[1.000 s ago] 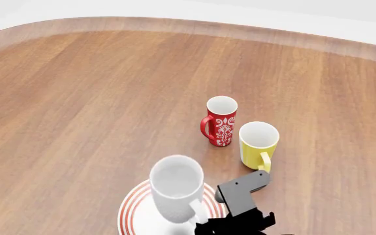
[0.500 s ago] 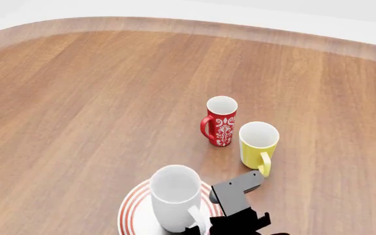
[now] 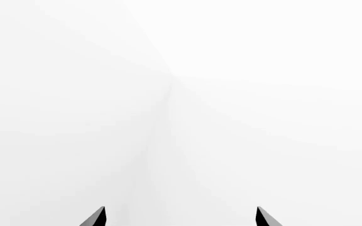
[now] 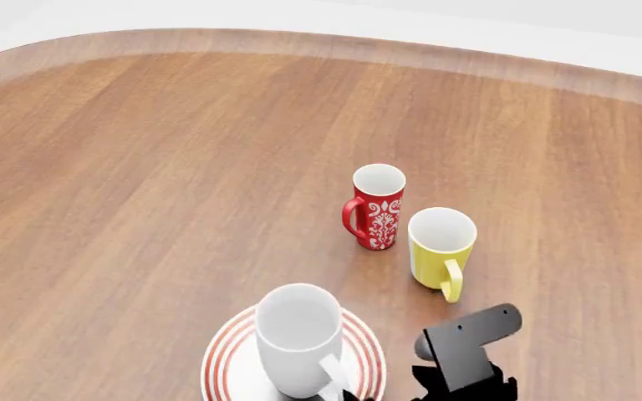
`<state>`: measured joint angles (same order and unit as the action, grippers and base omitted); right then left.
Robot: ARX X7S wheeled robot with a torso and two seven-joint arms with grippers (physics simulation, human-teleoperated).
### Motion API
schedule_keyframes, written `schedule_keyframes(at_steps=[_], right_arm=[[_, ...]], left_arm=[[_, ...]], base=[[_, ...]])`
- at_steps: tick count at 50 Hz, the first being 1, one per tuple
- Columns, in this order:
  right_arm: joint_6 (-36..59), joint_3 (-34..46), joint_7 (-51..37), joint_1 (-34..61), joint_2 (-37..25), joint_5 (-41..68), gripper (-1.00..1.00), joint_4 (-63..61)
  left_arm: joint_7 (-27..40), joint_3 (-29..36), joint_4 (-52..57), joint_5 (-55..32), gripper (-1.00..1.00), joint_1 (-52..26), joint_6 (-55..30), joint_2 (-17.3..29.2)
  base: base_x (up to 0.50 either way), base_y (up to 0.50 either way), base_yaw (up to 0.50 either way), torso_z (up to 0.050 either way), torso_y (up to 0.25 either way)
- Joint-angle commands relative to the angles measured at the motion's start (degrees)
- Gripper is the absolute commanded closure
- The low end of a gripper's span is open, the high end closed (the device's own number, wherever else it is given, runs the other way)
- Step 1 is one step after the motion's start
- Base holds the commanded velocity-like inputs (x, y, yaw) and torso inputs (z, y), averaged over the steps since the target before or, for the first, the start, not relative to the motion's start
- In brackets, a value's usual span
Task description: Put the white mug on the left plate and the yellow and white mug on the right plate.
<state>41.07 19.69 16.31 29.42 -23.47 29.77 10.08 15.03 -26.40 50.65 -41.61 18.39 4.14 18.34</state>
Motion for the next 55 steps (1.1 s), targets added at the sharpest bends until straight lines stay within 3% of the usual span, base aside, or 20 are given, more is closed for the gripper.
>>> schedule_keyframes(at_steps=[1, 13, 16, 26, 39, 43, 55], right_arm=[[1.0, -7.5, -4.0, -5.8, -4.9, 5.0, -1.00, -16.8], [-13.2, -17.5, -7.7, -4.0, 1.0, 5.2, -1.00, -14.5], [-11.6, -19.3, -10.4, -1.6, 2.8, 6.4, -1.00, -11.2], [-14.3, -18.7, -17.0, 3.0, 6.2, 0.9, -1.00, -3.6], [-18.7, -12.0, -23.6, 10.4, 8.8, -11.4, -1.00, 17.5], [-19.1, -10.9, -18.4, 8.7, 8.4, -9.5, -1.00, 15.6], [-19.1, -10.9, -18.5, 8.6, 8.4, -9.4, -1.00, 15.5]], left_arm=[[0.5, 0.5, -0.3, 0.0, -1.00, -0.8, -0.3, 0.6], [0.7, 0.7, -0.4, -0.1, -1.00, -1.1, -0.2, 0.9], [0.6, 0.7, -0.4, -0.1, -1.00, -1.0, -0.1, 1.0], [0.4, 0.9, -0.2, 0.1, -1.00, -0.2, 0.4, 0.7], [0.3, 1.9, 0.7, 0.4, -1.00, 0.2, 0.4, 0.9], [0.4, 2.4, 0.5, 0.5, -1.00, -0.3, 0.2, 1.1], [0.5, 2.4, 0.5, 0.5, -1.00, -0.3, 0.2, 1.1]], base=[[0.00, 0.00, 0.00, 0.000, 0.000], [0.00, 0.00, 0.00, 0.000, 0.000], [0.00, 0.00, 0.00, 0.000, 0.000], [0.00, 0.00, 0.00, 0.000, 0.000], [0.00, 0.00, 0.00, 0.000, 0.000], [0.00, 0.00, 0.00, 0.000, 0.000], [0.00, 0.00, 0.00, 0.000, 0.000]])
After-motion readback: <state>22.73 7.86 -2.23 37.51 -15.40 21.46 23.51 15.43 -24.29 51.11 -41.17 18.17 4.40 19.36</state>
